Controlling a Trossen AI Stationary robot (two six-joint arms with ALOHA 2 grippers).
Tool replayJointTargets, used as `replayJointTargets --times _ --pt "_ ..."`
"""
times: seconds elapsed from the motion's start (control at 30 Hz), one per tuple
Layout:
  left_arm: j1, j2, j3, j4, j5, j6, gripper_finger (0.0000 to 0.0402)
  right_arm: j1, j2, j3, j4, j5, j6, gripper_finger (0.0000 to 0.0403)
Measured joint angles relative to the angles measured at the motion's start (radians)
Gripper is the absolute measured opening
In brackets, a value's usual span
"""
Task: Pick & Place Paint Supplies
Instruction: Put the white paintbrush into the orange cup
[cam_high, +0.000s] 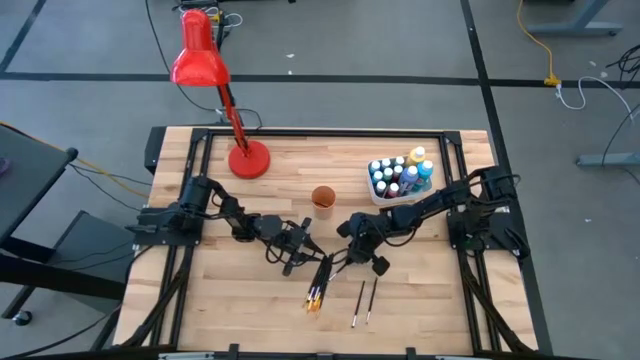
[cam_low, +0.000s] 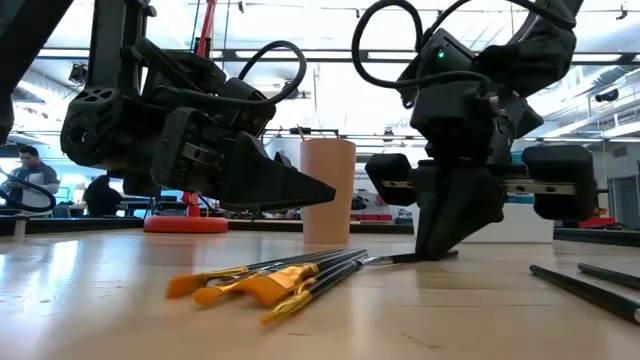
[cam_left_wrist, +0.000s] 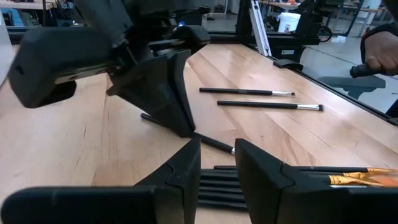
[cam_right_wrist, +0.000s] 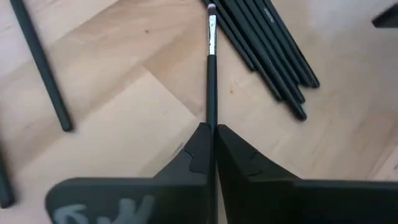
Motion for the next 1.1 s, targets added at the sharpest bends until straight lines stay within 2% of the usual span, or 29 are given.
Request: replayJointTargets --times 0.27,0.7,1.1 --pt "0.0 0.0 0.0 0.0 -0.006 0.0 0.0109 -0.002 -0.011 -0.001 -0.015 0.004 -0.003 0.0017" --pt "0.0 0.0 0.0 -0.001 -0.026 0.0 0.0109 -0.003 -0.174 -0.006 -0.209 0.022 0.042 0.0018" --pt "0.0 0.0 -0.001 -0.003 -0.046 0.0 0.0109 -0.002 -0.204 -0.005 -0.178 0.063 0.04 0.0018"
